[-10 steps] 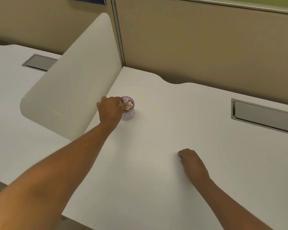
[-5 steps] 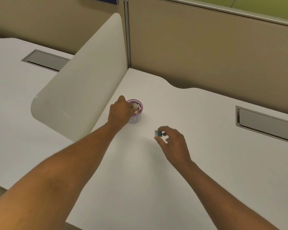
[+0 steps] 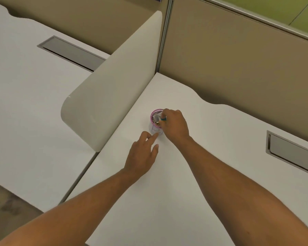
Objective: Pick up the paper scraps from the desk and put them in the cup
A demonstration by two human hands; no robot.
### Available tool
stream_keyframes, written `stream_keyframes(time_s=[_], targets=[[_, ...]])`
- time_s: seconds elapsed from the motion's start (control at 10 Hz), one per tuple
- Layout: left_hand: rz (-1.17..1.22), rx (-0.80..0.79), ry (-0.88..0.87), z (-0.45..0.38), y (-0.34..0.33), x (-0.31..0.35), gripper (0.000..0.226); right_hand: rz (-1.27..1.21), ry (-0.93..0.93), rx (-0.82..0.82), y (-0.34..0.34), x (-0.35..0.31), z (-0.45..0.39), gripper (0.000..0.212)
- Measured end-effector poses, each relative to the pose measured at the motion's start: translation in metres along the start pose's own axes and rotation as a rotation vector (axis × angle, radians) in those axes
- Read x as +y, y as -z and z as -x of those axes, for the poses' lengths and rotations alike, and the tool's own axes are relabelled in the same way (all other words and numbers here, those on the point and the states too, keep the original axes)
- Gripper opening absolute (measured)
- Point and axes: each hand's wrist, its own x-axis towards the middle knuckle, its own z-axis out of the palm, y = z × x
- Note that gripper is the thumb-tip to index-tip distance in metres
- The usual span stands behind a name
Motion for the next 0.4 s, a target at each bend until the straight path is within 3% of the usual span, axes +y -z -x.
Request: stream_keyframes(time_s=[0.2,0.4], targets=[[0.033,0.04,0.001,-0.009,0.004,-0.004,0.044,0.148,0.047,-0.029,-0.01,0.003,0.008,0.028],[0.058,0.131,-0.028,-0.024,0.01,0.005,0.041,-0.057,0.027,0.067,0.003,0.012,0.019,0.026]])
